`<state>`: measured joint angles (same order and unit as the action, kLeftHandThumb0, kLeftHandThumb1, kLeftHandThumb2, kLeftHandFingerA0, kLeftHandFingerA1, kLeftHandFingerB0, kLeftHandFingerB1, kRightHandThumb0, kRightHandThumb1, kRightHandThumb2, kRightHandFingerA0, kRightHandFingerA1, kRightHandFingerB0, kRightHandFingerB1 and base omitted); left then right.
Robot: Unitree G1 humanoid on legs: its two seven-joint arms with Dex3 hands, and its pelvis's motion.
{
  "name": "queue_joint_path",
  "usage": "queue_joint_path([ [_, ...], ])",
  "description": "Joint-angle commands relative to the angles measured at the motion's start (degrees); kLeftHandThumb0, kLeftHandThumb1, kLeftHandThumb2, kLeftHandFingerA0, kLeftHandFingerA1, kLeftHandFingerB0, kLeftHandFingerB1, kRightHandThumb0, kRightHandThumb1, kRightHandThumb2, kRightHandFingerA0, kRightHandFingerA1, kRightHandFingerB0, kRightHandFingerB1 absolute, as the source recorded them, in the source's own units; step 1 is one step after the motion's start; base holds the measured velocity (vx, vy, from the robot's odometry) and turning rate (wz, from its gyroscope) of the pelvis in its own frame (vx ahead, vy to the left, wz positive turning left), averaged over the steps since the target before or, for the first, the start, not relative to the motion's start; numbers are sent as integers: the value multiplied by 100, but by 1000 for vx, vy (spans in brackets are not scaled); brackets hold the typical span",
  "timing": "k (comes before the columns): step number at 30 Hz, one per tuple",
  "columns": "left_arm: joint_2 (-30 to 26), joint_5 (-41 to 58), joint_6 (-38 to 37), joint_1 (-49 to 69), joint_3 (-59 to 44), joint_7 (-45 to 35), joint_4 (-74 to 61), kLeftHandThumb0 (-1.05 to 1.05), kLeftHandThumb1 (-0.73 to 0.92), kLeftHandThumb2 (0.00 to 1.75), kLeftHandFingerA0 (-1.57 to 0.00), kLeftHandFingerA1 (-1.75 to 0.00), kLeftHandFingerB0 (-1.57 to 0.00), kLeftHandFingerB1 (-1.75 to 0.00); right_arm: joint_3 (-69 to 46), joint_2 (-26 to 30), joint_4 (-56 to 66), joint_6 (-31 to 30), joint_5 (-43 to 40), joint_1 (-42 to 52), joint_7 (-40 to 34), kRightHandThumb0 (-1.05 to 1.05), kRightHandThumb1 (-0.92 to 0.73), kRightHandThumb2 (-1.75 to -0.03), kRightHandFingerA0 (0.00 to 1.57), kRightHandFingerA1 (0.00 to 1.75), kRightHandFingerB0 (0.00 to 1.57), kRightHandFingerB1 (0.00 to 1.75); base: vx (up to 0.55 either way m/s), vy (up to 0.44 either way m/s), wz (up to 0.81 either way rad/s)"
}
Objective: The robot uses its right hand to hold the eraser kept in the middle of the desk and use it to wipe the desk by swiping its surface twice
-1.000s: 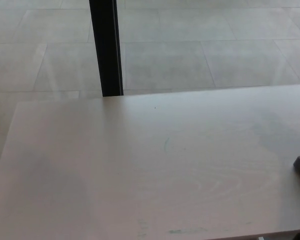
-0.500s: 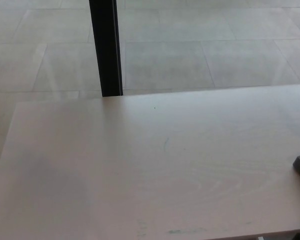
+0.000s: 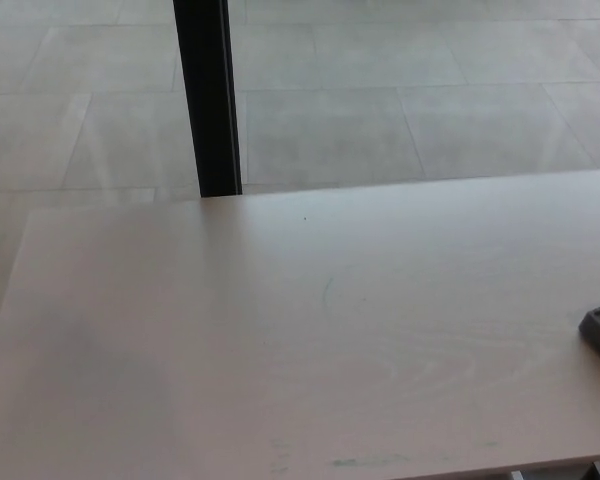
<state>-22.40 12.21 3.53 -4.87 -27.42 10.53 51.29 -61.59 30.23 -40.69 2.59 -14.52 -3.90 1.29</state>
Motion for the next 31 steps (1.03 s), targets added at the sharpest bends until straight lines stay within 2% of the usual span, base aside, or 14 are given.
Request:
queue_joint_path([
  [1,-16,69,-353,277,-159,-17,-123,-58,75,63,-56,-93,-49,-64,-491,-836,-345,342,-695,297,-996,-63,-76,-63,88,116,35,90,0,0,0],
  [4,-36,134,-295,279,-200,-129,-113,-57,76,62,-54,-92,-52,-64,-454,-1026,-338,291,-737,330,-973,-64,-75,-65,94,114,31,84,0,0,0],
  [5,-58,147,-270,108,-214,-84,-29,-58,75,62,-55,-90,-51,-63,-460,-1122,-210,197,-786,202,-1179,-64,-76,-62,99,114,30,95,0,0,0],
  [7,-75,139,-282,71,-222,-105,36,-58,75,62,-54,-91,-49,-62,-449,-1161,-208,162,-832,197,-1200,-63,-77,-62,92,120,23,87,0,0,0],
  [8,-91,134,-281,46,-233,-102,57,-58,75,62,-56,-99,-54,-70,-451,-1210,-215,169,-872,178,-1260,-63,-76,-62,98,121,26,90,0,0,0],
  [12,-47,133,-315,217,-291,-98,-104,-57,75,63,-56,-98,-49,-65,-367,-1339,-104,185,-898,302,-1456,-63,-77,-62,93,121,27,98,0,0,0],
  [13,-72,101,-481,213,-292,-167,102,-58,74,62,-57,-104,-52,-70,-312,-1332,-105,193,-826,336,-1616,-63,-76,-63,96,118,28,92,0,0,0],
  [14,-69,70,-500,247,-280,-164,117,-58,74,62,-59,-109,-54,-72,-311,-1337,-79,188,-927,382,-1468,-61,-80,-63,89,120,23,87,0,0,0],
  [19,-32,160,-303,200,-342,-136,-39,-58,74,63,-61,-102,-53,-69,-24,-1367,31,19,-1023,375,-1449,-62,-76,-62,90,118,24,86,0,0,0],
  [20,-46,115,-343,190,-305,-160,0,-60,75,63,-59,-92,-48,-61,32,-1376,53,16,-1065,372,-1433,-62,-75,-62,92,121,26,87,0,0,0],
  [24,-41,164,-519,173,-359,-240,171,-59,75,63,-58,-99,-51,-66,274,-1481,312,-68,-1109,514,-1395,-65,-73,-60,96,119,26,89,0,0,0],
  [25,-19,116,-465,220,-314,-201,40,-59,76,63,-58,-99,-51,-69,336,-1496,384,-105,-1105,547,-1423,-67,-55,-95,102,111,33,77,0,0,0],
  [26,-38,64,-434,215,-270,-188,15,-59,76,62,-56,-94,-51,-65,395,-1519,444,-157,-1120,558,-1449,-64,-75,-60,97,116,22,86,0,0,0],
  [31,-26,45,-300,245,-204,-223,-158,-57,77,63,-53,-90,-48,-61,544,-1493,423,-152,-1239,610,-1381,-63,-76,-60,102,115,23,86,0,0,0],
])
